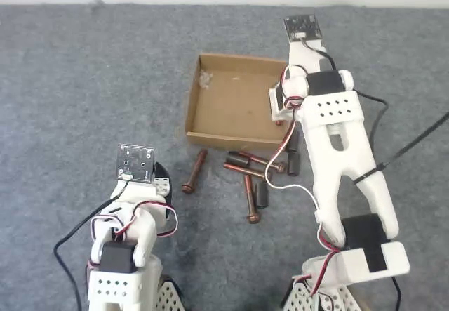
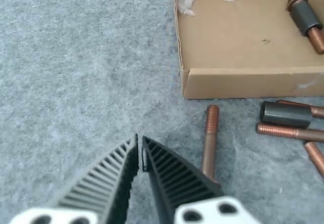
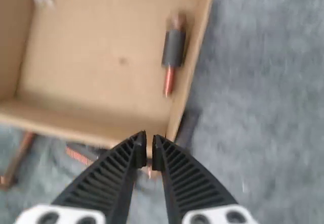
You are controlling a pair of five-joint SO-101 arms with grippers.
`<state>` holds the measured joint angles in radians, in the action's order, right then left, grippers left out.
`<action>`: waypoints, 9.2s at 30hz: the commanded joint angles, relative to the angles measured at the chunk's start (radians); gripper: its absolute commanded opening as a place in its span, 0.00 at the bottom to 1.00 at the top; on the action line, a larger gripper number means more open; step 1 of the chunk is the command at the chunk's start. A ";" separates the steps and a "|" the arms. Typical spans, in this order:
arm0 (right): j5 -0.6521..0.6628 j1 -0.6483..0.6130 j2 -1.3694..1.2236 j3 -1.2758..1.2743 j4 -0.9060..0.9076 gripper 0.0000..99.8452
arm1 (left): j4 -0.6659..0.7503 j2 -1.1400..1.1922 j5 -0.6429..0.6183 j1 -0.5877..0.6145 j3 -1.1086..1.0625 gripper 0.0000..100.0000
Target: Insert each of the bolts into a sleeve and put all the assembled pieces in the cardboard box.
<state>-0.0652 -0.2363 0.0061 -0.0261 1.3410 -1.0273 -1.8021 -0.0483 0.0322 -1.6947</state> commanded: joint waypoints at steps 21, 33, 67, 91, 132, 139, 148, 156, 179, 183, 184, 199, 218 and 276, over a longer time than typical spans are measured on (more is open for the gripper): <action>0.015 0.105 0.312 -0.681 -0.404 0.01 | 0.003 -0.011 0.009 0.000 0.010 0.01; 0.009 0.107 0.101 -0.646 -0.495 0.07 | 0.005 -0.011 0.009 0.000 0.010 0.01; -0.106 0.044 -0.079 -0.512 -0.464 0.13 | 0.006 -0.011 0.009 -0.002 0.010 0.01; 0.081 0.045 -0.079 -0.497 -0.449 0.00 | 0.006 -0.011 0.009 -0.002 0.010 0.01; 0.086 0.199 0.591 -1.092 -0.498 0.01 | 0.135 -0.009 -0.055 -0.054 0.013 0.01; 0.084 0.200 0.591 -1.096 -0.495 0.01 | 0.074 -0.008 -0.098 -0.133 0.099 0.01; 0.081 0.200 0.591 -1.097 -0.495 0.01 | 0.064 0.267 -0.112 -0.137 0.305 0.01; 0.084 0.206 0.590 -1.097 -0.501 0.01 | 0.147 0.752 -0.236 -0.140 0.526 0.01; 0.086 0.208 0.590 -1.122 -0.559 0.01 | 0.226 1.499 -0.419 -0.342 0.668 0.01; 0.086 0.208 0.590 -1.122 -0.559 0.01 | 0.164 1.672 -0.419 -0.245 0.797 0.01; 0.086 0.208 0.590 -1.122 -0.559 0.01 | 0.135 1.711 -0.419 -0.229 0.834 0.01; 0.086 0.208 0.590 -1.123 -0.559 0.01 | 0.054 1.783 -0.417 0.112 1.086 0.01; 0.087 0.208 0.590 -1.123 -0.559 0.01 | -0.025 1.774 -0.542 0.038 1.147 0.16; 0.087 0.208 0.590 -1.125 -0.558 0.01 | -0.035 1.761 -0.121 -0.008 1.093 0.17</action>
<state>0.0023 -0.0338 0.5662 -1.1569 0.7994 -1.0411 0.0361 -0.1895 0.0307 -0.6084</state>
